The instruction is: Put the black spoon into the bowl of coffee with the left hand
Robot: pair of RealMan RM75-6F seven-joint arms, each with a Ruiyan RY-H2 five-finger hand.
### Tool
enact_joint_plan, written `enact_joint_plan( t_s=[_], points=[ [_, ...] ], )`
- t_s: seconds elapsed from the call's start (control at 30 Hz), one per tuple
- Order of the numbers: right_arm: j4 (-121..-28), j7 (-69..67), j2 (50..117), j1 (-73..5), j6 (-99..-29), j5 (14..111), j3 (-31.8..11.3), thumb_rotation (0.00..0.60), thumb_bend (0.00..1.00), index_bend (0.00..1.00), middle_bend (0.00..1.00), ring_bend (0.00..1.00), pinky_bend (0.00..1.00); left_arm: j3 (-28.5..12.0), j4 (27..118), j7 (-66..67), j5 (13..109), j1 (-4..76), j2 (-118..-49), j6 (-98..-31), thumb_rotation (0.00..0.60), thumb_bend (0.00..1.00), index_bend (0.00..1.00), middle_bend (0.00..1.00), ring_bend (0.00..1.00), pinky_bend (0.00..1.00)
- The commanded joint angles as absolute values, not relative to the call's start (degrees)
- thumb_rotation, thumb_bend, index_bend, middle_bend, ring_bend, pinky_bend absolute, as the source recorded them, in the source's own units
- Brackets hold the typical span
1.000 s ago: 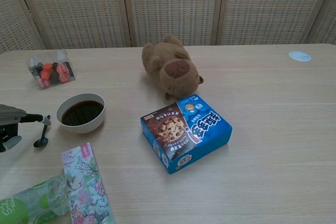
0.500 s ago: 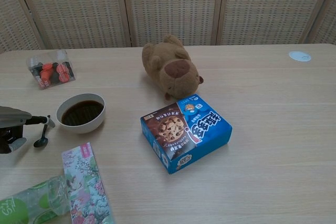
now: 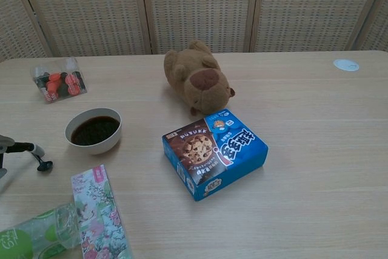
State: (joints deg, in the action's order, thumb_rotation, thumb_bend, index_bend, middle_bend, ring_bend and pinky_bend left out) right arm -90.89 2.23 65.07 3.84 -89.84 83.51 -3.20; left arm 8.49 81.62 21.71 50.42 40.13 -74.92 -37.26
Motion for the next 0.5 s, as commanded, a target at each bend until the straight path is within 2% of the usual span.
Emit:
enact_joint_plan(
  t_s=[0.03, 0.5],
  points=[
    [-90.92, 2.16, 65.04, 3.93, -89.99, 83.54, -3.20, 0.600, 0.26, 0.21, 0.12, 0.00, 0.13, 9.12, 82.49, 21.99, 50.03, 39.77, -74.23, -37.57, 0.600, 0.69, 0.07, 0.88, 0.76, 0.69],
    [-91.23, 2.37, 65.12, 3.72, -90.01, 84.16, -3.21, 0.600, 0.26, 0.21, 0.12, 0.00, 0.14, 8.75, 86.94, 19.37, 53.76, 35.46, -70.65, -45.59, 0.600, 0.69, 0.07, 0.86, 0.76, 0.69]
  ],
)
